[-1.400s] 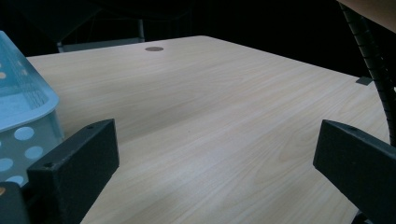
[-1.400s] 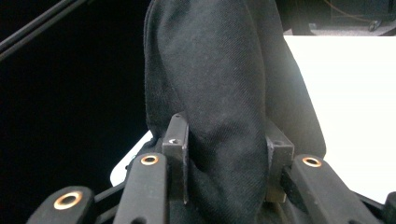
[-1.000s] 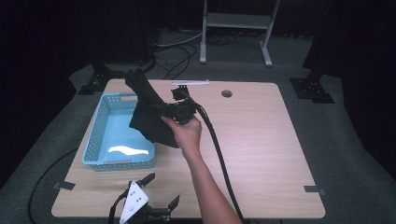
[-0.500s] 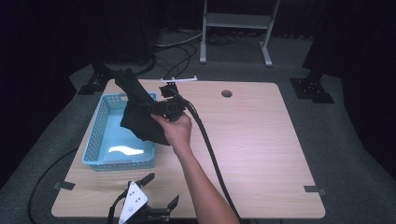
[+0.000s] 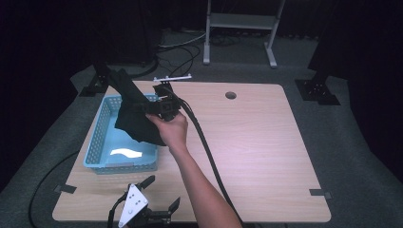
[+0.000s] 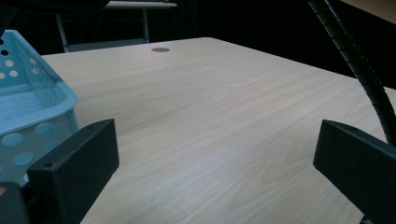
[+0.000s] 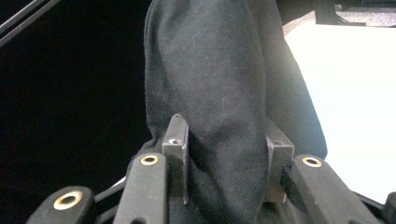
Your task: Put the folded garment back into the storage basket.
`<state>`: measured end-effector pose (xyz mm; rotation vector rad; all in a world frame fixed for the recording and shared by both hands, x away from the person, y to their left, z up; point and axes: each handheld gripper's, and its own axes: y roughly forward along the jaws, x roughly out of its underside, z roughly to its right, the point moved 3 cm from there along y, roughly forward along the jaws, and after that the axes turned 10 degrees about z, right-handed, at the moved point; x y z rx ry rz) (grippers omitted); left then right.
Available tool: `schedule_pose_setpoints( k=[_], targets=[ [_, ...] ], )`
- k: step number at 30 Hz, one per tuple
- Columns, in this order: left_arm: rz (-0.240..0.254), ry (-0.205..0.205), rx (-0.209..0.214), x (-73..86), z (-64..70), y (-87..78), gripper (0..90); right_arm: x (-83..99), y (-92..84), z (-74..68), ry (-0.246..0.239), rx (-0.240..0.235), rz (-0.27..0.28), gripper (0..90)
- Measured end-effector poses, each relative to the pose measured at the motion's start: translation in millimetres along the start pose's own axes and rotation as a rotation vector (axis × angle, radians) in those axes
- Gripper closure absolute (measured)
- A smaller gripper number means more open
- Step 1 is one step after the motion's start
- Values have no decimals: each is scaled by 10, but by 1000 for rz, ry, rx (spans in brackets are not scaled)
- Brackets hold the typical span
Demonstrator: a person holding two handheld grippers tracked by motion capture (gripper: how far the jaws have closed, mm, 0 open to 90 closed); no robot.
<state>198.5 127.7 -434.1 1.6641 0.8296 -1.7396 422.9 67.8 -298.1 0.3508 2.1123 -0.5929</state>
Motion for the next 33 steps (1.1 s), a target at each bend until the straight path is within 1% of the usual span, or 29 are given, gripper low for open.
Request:
schedule_pose_setpoints(
  k=[6, 8, 10, 18, 24, 29, 33],
  targets=[
    [2, 5, -6, -4, -14, -10, 0, 31, 91, -10, 6, 1, -13, 627],
    [3, -1, -7, 0, -24, -6, 0, 42, 113, -8, 9, -4, -13, 627],
    [1, -4, -5, 1, -30, -6, 0, 51, 135, -5, 9, 2, -12, 627],
    [2, -6, -11, -2, -43, -16, 0, 91, 252, -7, 17, -2, -25, 628],
    [10, -6, -17, -13, -55, -35, 0, 125, 348, -41, 4, -4, -40, 628],
    [7, -7, -10, -9, -58, -31, 0, 142, 425, -37, 18, -2, -46, 628],
    [13, -9, -11, -19, -54, -41, 0, 146, 488, -40, 9, 8, -56, 628]
  ],
)
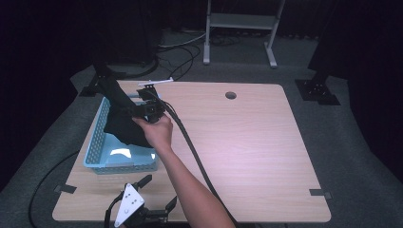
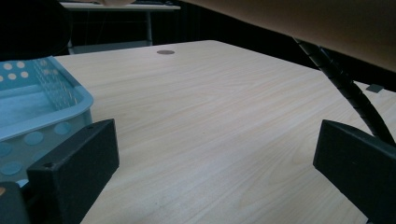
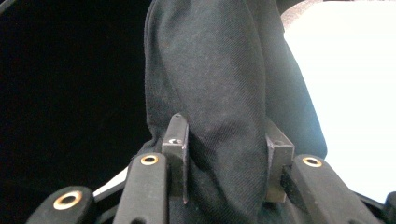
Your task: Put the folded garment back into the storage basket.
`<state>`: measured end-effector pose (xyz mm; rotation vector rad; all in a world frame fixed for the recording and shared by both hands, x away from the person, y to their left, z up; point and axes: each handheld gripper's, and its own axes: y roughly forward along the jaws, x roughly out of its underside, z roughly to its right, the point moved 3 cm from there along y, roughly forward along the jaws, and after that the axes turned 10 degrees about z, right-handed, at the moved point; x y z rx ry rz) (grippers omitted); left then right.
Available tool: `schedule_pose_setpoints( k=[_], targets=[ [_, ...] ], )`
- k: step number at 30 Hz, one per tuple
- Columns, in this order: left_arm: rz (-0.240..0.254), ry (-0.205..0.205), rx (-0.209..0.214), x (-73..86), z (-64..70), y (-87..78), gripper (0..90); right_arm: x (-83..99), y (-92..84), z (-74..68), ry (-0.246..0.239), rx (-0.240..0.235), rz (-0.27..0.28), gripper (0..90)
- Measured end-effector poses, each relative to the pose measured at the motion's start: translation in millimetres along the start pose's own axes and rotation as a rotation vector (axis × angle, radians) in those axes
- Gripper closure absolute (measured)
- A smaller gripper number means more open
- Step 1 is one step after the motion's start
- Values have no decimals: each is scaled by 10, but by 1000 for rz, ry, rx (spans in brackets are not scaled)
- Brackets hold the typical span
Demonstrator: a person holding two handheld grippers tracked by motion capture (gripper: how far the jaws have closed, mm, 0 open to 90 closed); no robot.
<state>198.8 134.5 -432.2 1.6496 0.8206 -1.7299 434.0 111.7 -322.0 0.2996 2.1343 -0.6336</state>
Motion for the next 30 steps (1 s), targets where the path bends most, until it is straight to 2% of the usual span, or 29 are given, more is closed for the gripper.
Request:
schedule_pose_setpoints(
  k=[5, 26, 30],
  targets=[
    [3, -20, -6, -6, -31, -16, 0, 31, 77, -25, 3, -5, -11, 628],
    [8, -21, -8, -14, -33, -30, 0, 110, 287, 29, 32, 17, -42, 627],
    [11, -7, -5, -20, -24, -33, 0, 126, 327, 46, 26, 32, -38, 618]
  ],
)
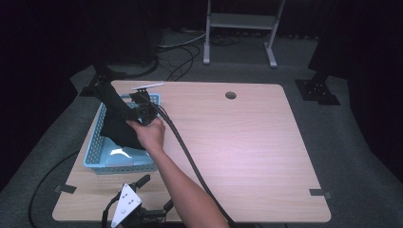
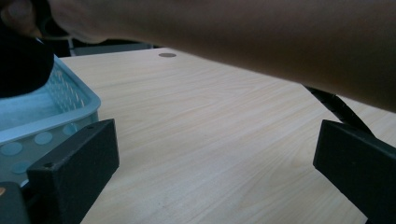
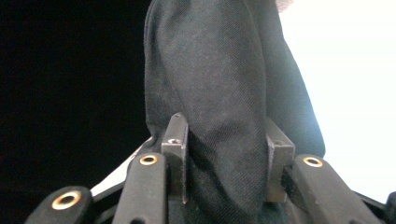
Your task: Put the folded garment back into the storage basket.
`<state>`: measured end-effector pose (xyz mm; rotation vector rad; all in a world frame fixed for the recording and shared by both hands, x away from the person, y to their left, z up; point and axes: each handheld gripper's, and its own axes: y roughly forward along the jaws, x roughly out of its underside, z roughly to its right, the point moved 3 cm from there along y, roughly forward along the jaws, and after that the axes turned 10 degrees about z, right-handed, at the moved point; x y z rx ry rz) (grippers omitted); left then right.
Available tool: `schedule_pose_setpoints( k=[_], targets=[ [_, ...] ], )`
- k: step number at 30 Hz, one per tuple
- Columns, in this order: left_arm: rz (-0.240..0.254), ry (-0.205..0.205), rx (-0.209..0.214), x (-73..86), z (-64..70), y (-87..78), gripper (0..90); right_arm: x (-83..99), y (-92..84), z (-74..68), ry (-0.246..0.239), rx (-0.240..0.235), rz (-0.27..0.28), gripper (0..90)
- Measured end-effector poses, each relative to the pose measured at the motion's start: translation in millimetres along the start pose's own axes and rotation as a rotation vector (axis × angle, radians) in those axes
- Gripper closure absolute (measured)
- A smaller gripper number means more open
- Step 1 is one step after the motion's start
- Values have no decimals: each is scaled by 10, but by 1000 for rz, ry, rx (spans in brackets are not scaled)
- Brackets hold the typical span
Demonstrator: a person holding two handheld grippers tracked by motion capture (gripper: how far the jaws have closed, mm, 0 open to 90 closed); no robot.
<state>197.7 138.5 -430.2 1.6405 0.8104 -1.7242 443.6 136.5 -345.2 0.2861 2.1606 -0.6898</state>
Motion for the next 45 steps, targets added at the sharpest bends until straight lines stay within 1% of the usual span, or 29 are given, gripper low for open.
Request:
schedule_pose_setpoints(
  k=[1, 2, 3, 4, 6, 8, 10, 12, 15, 17, 19, 20, 22, 23, 24, 26, 28, 30, 32, 34, 37, 39, 41, 42, 45],
  targets=[
    [-1, -1, 0, 2, -1, 4, 0, 10, 21, 14, 0, 14, -2, 591],
    [-5, -5, 2, 4, -3, 9, 0, 23, 47, 38, 0, 39, -7, 539],
    [-6, -8, 5, 7, -7, 12, 0, 38, 72, 66, 8, 56, -15, 527],
    [-6, -12, 8, 10, -8, 11, 0, 54, 92, 97, 16, 60, -24, 526],
    [-4, -9, 9, 8, -7, 5, 0, 69, 84, 134, 26, 56, -12, 507],
    [-1, -10, 4, 5, -4, 2, 0, 65, 65, 126, 19, 58, -6, 483],
    [-6, -15, 8, 13, 2, 16, 0, 61, 49, 134, 16, 52, -13, 474],
    [-11, -11, 18, 18, 14, 23, 0, 75, 33, 146, 10, 45, -20, 456],
    [-8, 2, 18, 12, 37, 24, 0, 111, 9, 165, -1, 41, -37, 428],
    [-12, 0, 16, 19, 45, 35, 0, 137, -9, 191, 13, 21, -44, 410],
    [-17, 0, 23, 24, 50, 37, 0, 155, -35, 219, 12, 17, -51, 400],
    [-13, 2, 25, 20, 53, 33, 0, 162, -51, 227, 16, 7, -50, 390],
    [-9, 9, 19, 12, 50, 25, 0, 168, -86, 234, 15, -7, -53, 370],
    [-8, 9, 15, 11, 46, 24, 0, 171, -93, 234, 19, -23, -52, 353],
    [-8, 7, 12, 12, 43, 26, 0, 176, -99, 233, 21, -48, -59, 343],
    [-12, 2, 15, 17, 37, 30, 0, 188, -107, 226, 16, -57, -79, 328],
    [-10, 4, 18, 16, 38, 31, 0, 195, -120, 217, 17, -81, -84, 311],
    [-11, 13, 16, 14, 46, 36, 0, 196, -136, 215, 19, -93, -77, 295],
    [-12, 20, 13, 12, 53, 33, 0, 201, -170, 195, 17, -118, -71, 272],
    [-7, 17, 12, 4, 56, 32, 0, 204, -195, 185, 15, -125, -69, 230],
    [-7, 14, 11, 1, 47, 37, 0, 195, -221, 187, 38, -170, -61, 201],
    [-9, 4, 8, 7, 33, 32, 0, 194, -247, 183, 38, -189, -54, 192],
    [-5, -2, 11, 3, 28, 21, 0, 198, -287, 168, 15, -179, -51, 182],
    [-1, -2, 10, 0, 28, 16, 0, 200, -310, 159, 8, -181, -50, 173],
    [-4, 0, 5, 0, 42, 20, 0, 190, -386, 154, 7, -199, -23, 172]
  ],
)
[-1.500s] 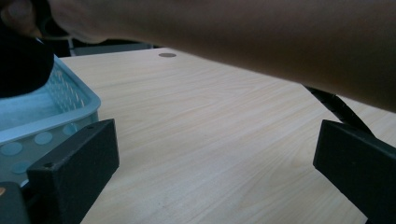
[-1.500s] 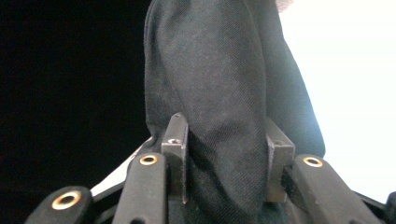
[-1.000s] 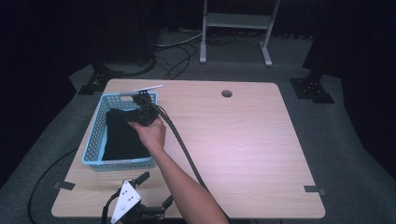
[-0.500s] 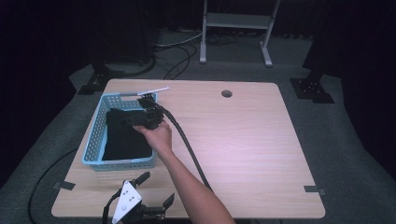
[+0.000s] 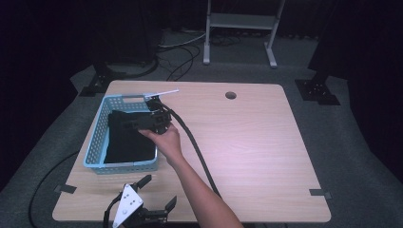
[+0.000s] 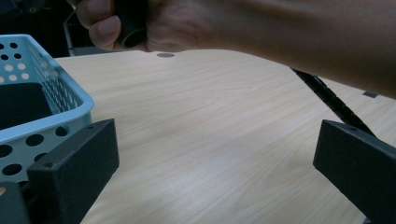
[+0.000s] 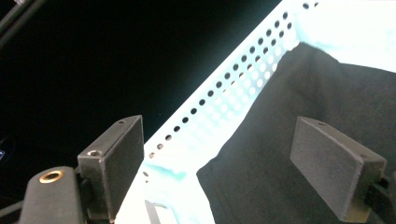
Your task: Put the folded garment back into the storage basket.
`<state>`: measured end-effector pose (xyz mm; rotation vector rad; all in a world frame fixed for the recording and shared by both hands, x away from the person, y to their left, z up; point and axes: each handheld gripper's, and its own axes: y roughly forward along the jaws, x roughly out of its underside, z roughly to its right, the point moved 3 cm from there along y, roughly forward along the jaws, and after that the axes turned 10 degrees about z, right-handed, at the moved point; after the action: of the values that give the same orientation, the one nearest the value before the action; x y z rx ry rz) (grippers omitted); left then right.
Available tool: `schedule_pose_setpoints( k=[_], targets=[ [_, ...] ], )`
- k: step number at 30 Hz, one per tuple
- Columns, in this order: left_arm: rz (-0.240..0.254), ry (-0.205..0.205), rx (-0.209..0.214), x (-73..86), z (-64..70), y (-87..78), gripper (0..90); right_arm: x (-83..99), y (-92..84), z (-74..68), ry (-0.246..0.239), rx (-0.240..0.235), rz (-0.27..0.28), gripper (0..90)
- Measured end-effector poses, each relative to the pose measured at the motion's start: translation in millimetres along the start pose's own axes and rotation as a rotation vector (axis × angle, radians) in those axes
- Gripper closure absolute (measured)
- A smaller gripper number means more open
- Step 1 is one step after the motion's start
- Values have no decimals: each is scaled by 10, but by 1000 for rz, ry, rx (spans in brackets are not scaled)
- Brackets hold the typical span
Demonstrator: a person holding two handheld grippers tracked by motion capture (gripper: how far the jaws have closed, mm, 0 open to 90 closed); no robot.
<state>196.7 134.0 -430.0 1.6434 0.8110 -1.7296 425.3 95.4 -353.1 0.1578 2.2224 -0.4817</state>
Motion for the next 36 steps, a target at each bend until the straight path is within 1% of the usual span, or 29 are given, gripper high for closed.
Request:
schedule_pose_setpoints(
  k=[1, 3, 6, 7, 8, 9, 10, 11, 13, 17, 19, 22, 26, 27, 29, 36],
  targets=[
    [0, 3, 4, 0, 8, 1, 0, -2, -25, -2, 1, -4, 11, 162],
    [2, 6, 7, -3, 23, 6, 0, 0, -80, 2, 2, -12, 13, 130],
    [3, 7, 8, -3, 30, 10, 0, 17, -145, 17, 2, -14, 20, 128],
    [-2, 19, 8, -3, 42, 12, 0, 17, -145, 17, 2, -14, 20, 127],
    [1, 21, 7, -5, 46, 11, 0, 49, -259, 44, 1, -17, 40, 125],
    [4, 22, 9, -7, 48, 11, 0, 49, -259, 44, 1, -17, 40, 125],
    [1, 21, 11, -5, 53, 12, 0, 60, -324, 55, 0, -20, 55, 125],
    [1, 21, 11, -5, 53, 12, 0, 60, -324, 55, 0, -20, 55, 125],
    [-1, 20, 12, 2, 55, 13, 0, 77, -406, 74, -7, -27, 57, 120],
    [4, 19, 12, -7, 47, 9, 0, 87, -477, 91, -22, -14, 66, 119],
    [3, 20, 10, -6, 41, 9, 0, 83, -536, 121, -18, -13, 81, 118],
    [1, 16, 10, -2, 31, 16, 0, 81, -572, 140, -17, -11, 85, 119],
    [5, 16, 6, -3, 18, 26, 0, 86, -648, 195, -27, 7, 88, 118],
    [4, 13, 7, -3, 15, 29, 0, 88, -665, 205, -24, 4, 94, 118],
    [2, 16, 12, -2, 15, 39, 0, 102, -701, 224, -25, 3, 98, 119],
    [-3, 22, 31, 1, 46, 85, 0, 165, -821, 300, -24, 26, 110, 119]
  ],
)
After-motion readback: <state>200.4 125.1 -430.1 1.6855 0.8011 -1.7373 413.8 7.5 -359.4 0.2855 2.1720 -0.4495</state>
